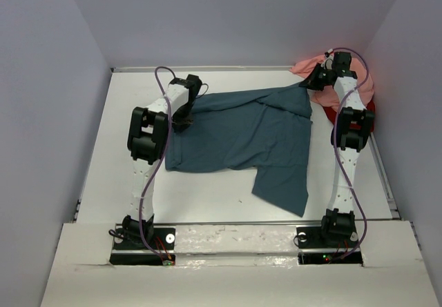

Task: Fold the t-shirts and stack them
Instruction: Fold the flattened tshirt in 1/3 of the way

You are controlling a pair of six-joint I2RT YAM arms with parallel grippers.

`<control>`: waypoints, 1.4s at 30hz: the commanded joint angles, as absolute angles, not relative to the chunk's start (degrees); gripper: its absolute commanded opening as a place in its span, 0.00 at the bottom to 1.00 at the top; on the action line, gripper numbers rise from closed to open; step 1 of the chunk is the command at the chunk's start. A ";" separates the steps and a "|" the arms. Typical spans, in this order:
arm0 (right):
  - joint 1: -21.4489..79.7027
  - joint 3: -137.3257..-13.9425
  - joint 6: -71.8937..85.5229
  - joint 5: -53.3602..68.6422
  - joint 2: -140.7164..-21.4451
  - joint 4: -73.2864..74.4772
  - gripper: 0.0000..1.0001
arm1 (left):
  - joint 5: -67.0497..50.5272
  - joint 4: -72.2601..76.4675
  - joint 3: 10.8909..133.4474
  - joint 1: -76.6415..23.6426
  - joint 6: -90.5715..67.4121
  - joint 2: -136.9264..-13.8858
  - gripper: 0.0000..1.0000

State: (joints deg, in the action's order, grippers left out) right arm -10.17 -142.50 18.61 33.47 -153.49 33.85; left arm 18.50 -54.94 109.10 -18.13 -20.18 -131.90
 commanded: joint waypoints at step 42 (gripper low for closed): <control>-11.34 -141.77 17.75 34.63 -149.68 31.64 0.00 | 13.89 -57.57 108.20 -9.57 -20.65 -117.34 0.37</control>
